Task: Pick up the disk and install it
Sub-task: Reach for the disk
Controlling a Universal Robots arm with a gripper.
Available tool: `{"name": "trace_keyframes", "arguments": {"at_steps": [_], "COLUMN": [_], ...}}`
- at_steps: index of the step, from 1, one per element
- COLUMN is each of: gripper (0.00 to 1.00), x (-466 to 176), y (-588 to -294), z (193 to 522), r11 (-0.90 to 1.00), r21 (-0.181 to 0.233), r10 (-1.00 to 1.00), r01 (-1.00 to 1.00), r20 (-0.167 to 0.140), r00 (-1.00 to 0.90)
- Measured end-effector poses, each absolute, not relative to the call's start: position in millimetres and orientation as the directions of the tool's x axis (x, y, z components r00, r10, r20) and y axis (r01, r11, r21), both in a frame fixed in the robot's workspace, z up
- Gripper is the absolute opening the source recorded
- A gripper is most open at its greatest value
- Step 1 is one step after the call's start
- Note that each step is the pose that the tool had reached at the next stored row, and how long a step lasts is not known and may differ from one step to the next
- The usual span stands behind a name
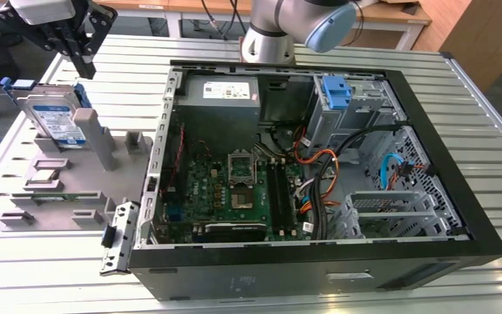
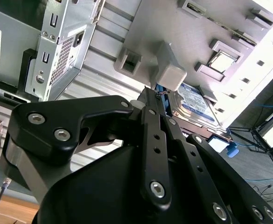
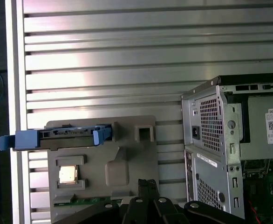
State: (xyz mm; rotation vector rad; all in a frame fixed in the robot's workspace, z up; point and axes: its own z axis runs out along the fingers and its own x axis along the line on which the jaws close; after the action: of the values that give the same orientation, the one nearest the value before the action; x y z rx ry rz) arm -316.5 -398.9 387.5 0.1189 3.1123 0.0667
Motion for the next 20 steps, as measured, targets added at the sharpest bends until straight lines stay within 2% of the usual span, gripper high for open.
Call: {"name": "trace_keyframes", "arguments": {"at_steps": [20], "gripper": [0.11], "x": [-323.3], "y": [-398.9], "z": [386.9], "r11": [0.996], "r21": [0.044], "r10": [0.077], "r01": [0.076], "r20": [-0.023], "r00": [-0.997]}}
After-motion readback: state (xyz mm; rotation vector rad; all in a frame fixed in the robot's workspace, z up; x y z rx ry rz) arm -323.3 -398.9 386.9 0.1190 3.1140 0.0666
